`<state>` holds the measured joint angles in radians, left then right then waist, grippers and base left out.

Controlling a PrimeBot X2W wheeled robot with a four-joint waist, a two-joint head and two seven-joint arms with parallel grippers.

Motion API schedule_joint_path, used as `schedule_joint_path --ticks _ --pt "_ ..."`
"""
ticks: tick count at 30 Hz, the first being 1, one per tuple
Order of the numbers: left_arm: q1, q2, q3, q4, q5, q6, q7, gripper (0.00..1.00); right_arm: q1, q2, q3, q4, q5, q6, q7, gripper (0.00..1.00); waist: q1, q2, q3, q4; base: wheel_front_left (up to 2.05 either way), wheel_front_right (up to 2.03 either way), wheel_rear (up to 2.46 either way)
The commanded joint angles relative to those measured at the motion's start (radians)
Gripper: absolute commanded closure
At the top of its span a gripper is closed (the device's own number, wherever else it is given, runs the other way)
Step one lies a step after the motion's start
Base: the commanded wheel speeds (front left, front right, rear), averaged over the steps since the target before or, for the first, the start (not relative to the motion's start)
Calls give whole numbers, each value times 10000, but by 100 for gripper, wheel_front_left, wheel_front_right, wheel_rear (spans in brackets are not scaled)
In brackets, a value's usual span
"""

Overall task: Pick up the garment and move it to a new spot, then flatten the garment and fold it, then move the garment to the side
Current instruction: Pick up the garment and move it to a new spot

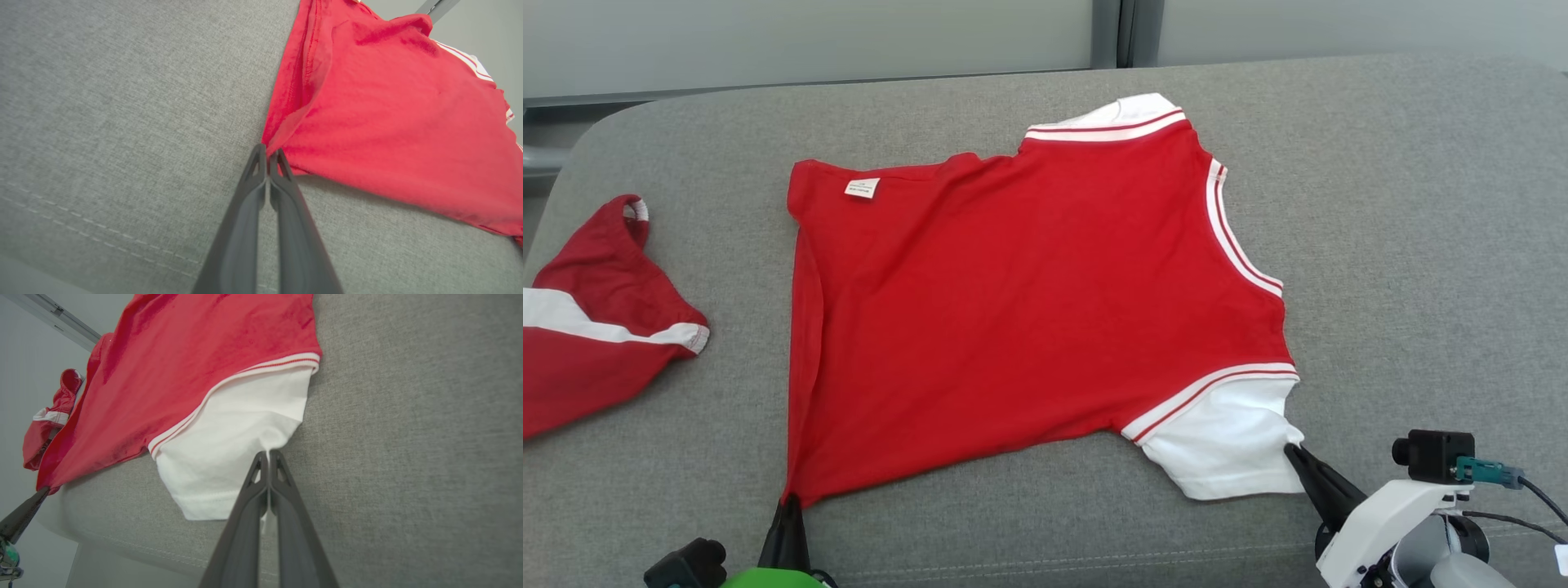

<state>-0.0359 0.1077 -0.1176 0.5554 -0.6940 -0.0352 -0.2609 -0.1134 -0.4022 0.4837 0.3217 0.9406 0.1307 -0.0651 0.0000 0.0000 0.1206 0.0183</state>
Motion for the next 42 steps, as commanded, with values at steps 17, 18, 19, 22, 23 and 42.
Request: schedule_joint_path --ticks 17,18,19,22,23,42 --pt "-140 -93 397 425 412 -269 -38 100 453 130 -437 -65 -441 1 948 100 0 0 -128 -102 0 0 0" --pt "-149 -101 402 469 436 -274 -38 100 473 168 -461 -57 -488 1 953 100 0 0 -129 -99 0 0 0" --pt "-159 -86 378 518 514 -238 -38 100 488 189 -472 -42 -534 1 977 100 0 0 -127 -98 0 0 0" --pt "-191 -76 391 569 642 -191 -38 100 475 232 -542 -14 -695 1 953 100 0 0 -121 -86 0 0 0" --pt "-194 -93 406 588 683 -211 -38 100 484 252 -563 -4 -743 1 955 100 0 0 -123 -81 0 0 0" --pt "59 35 788 -131 1994 -56 -38 0 555 393 -1202 -152 -1554 1 915 0 0 0 -128 6 0 0 0"
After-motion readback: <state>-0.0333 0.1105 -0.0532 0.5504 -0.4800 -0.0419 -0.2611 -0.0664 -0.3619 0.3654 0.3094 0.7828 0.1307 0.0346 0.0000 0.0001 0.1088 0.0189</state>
